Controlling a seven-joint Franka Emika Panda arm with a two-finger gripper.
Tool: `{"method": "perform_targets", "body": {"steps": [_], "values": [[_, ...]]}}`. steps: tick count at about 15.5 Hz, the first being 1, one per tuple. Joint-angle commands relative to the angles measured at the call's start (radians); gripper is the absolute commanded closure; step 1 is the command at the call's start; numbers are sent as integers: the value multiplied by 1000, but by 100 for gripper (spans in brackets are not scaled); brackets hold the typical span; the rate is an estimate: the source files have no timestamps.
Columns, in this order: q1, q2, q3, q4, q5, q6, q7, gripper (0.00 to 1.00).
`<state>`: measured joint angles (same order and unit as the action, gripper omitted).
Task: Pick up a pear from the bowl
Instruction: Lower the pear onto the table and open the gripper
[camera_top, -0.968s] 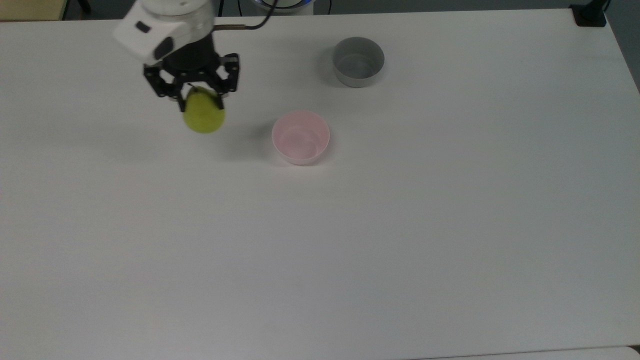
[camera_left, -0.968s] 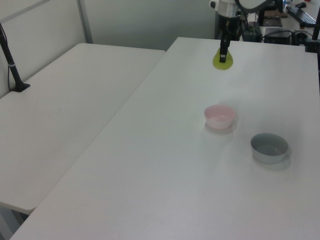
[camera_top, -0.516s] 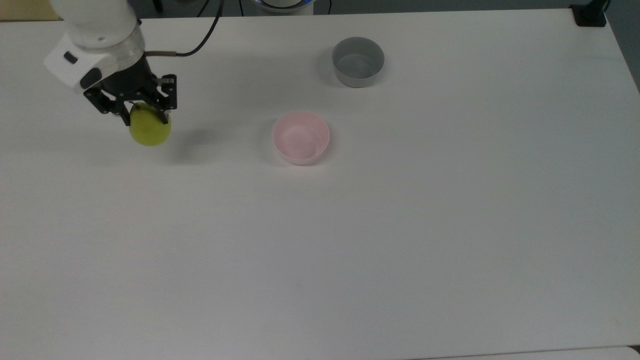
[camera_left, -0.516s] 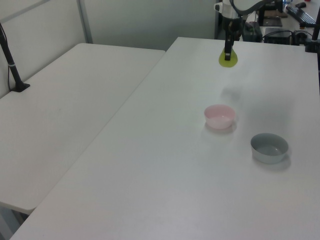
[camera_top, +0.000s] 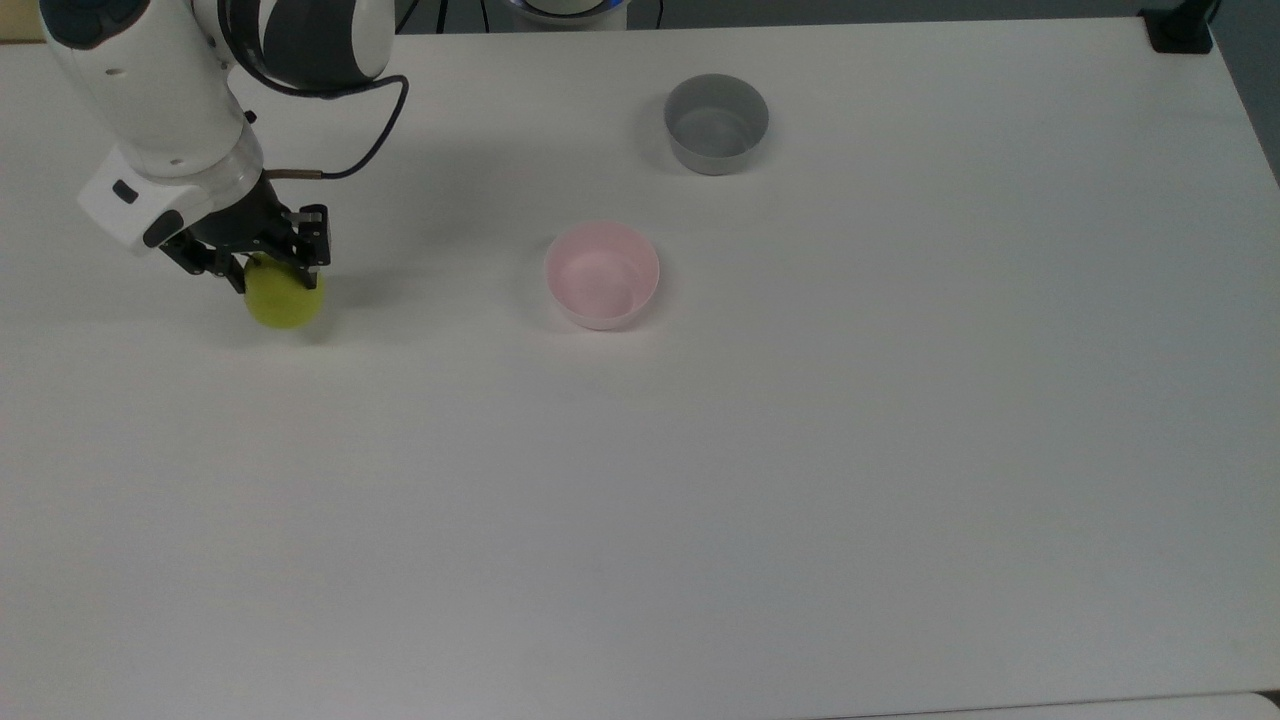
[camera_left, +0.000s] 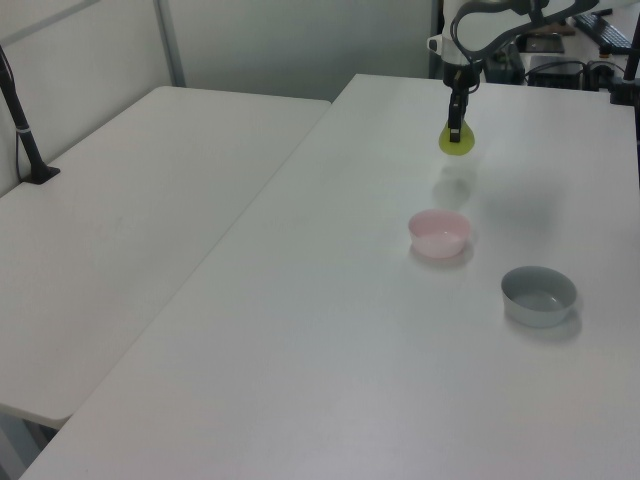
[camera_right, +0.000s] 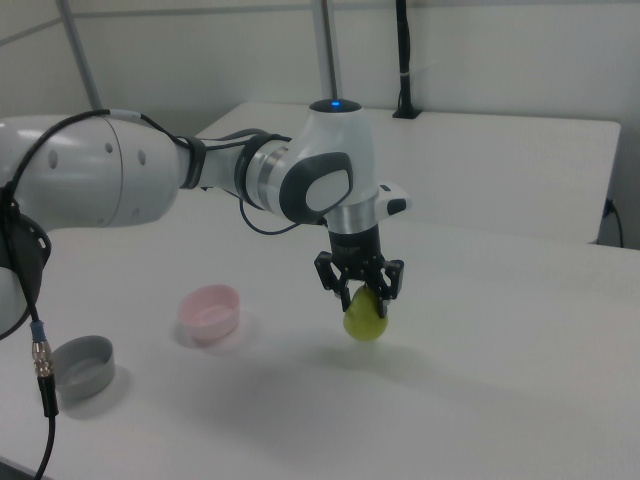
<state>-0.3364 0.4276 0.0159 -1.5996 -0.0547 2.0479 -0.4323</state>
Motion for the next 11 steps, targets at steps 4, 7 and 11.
{"method": "perform_targets", "body": {"steps": [4, 7, 11], "values": [[4, 33, 1, -5, -13, 66, -9, 95], [5, 51, 1, -14, -13, 97, -8, 95], [5, 53, 1, -14, -11, 97, -6, 83]]}}
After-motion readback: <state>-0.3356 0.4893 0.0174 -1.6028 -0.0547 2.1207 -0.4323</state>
